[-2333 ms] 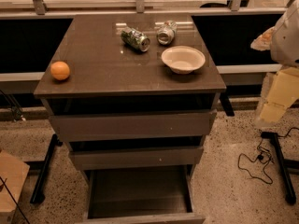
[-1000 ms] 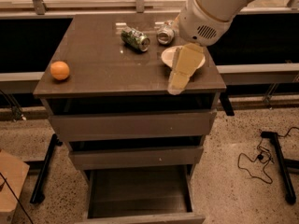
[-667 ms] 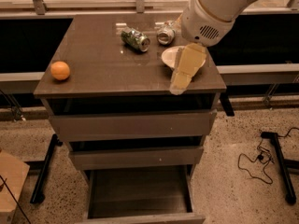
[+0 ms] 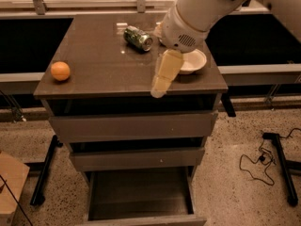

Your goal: Place orange into bottom drawer

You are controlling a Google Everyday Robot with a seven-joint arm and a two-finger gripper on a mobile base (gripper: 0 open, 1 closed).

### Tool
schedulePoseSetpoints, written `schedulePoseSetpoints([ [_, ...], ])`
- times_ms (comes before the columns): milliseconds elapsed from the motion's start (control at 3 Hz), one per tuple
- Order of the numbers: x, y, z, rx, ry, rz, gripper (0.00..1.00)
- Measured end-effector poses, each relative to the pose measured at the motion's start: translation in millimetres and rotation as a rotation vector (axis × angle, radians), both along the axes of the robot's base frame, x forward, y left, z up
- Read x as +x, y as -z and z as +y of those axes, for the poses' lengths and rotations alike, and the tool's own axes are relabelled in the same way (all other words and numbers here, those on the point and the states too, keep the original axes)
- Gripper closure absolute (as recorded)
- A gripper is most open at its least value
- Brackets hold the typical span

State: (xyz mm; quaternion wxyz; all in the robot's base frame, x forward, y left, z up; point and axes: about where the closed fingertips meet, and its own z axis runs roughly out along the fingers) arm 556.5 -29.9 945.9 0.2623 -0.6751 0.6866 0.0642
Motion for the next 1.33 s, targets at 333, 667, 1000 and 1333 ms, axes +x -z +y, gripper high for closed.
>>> schedulePoseSetpoints([
  [333, 24, 17, 37, 0.08, -0.059, 0.0, 0.0],
  [667, 49, 37, 80, 0.155, -0.126, 0.023, 0.0],
  [1000, 68, 49, 127, 0.219, -0.204, 0.046, 0.0],
  [1333, 78, 52, 175, 0.281, -0.293, 0.057, 0.0],
])
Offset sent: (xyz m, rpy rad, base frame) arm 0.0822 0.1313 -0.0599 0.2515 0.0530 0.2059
